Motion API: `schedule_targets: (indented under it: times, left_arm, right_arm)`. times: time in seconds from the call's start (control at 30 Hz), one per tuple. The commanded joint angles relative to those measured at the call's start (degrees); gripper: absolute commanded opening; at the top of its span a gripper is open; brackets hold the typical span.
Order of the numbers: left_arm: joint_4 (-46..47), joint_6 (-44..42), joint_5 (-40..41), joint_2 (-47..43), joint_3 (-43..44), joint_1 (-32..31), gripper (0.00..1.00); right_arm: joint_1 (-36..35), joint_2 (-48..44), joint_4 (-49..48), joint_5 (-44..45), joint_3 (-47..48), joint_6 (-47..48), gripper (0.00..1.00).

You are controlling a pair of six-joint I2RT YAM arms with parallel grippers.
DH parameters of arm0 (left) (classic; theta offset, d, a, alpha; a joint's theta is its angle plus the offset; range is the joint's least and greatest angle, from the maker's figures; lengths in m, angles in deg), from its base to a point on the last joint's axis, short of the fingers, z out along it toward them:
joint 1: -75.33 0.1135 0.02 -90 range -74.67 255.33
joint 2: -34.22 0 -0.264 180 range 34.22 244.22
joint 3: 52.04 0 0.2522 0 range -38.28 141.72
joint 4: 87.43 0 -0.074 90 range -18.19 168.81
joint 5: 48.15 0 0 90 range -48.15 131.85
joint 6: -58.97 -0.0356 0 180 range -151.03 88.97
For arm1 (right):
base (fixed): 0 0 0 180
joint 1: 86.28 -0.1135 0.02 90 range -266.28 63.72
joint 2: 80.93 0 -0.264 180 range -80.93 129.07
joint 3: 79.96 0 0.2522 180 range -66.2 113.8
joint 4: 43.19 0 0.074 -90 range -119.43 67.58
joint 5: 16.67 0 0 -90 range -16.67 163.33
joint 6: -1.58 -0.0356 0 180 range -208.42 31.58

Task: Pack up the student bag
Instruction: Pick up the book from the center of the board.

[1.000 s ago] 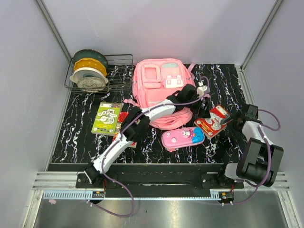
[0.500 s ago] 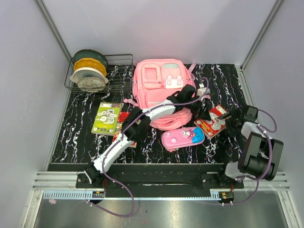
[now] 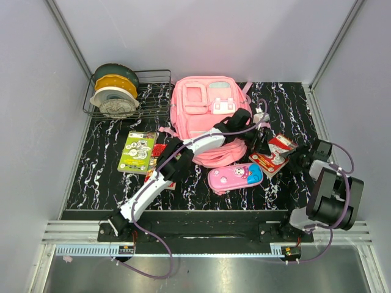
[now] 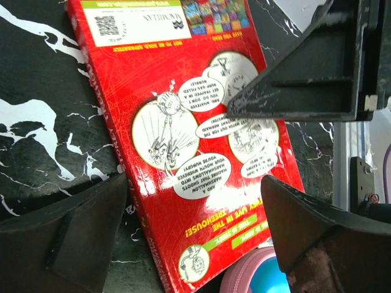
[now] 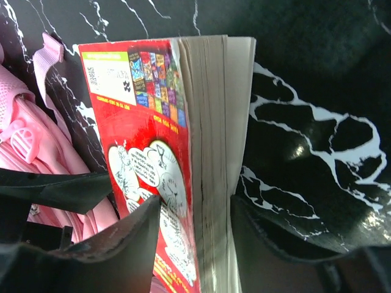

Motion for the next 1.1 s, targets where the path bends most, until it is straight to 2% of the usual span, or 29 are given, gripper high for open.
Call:
schedule_targets:
  times: [0.0,0.1,0.17,0.2,0.3,0.37,0.47,0.6,0.73,0.9,1.0,1.07]
  left_arm:
    - [-1.6,3.7,-7.3,0.9,0.4,-2.1,0.93]
    - [-0.7,4.9,-7.7,1.2,0.3,-2.1,0.92]
    - [-0.1,5.6,-8.0,1.1,0.4,-2.1,0.92]
    - [0.1,5.7,-8.1,1.0,0.4,-2.1,0.92]
    - [0.2,5.7,-7.9,0.3,0.3,-1.9,0.92]
    - [0.2,5.6,-7.9,-0.2,0.4,-1.6,0.92]
    - [-0.5,4.6,-7.0,-3.0,0.1,-1.1,0.93]
    - [-2.3,0.6,-1.0,-12.4,-2.9,-0.4,0.99]
    - [-3.1,-5.0,7.0,-22.9,-8.7,0.4,0.99]
    - [1.3,-6.6,17.5,-37.0,-24.4,2.7,0.99]
    - [3.9,-5.7,18.3,-43.7,-31.9,4.1,0.99]
    - [5.0,-3.9,17.4,-45.9,-32.9,4.3,0.99]
  right_arm:
    - [-1.0,-3.3,-0.7,-5.5,-3.2,-0.3,0.54]
    - [-1.0,-4.7,0.1,-5.0,-2.6,0.1,0.53]
    - [-1.0,-4.7,0.6,-4.9,-2.1,0.5,0.46]
    - [-1.0,-4.8,0.8,-5.0,-2.0,0.7,0.24]
    - [-1.0,-5.3,1.8,-5.4,-1.4,1.2,0.06]
    - [-1.0,-6.9,3.4,-4.5,-0.2,1.9,0.01]
    - [-1.0,-10.6,10.9,0.6,3.0,3.9,0.0]
    - [-0.5,-15.5,17.1,8.0,7.4,6.5,0.0]
    - [0.6,-18.4,19.7,6.8,10.6,7.3,0.0]
    - [1.0,-19.7,21.6,3.9,13.8,6.6,0.0]
    - [1.0,-20.6,22.3,1.8,15.1,5.9,0.0]
    - [1.1,-21.1,22.6,1.4,16.2,5.8,0.0]
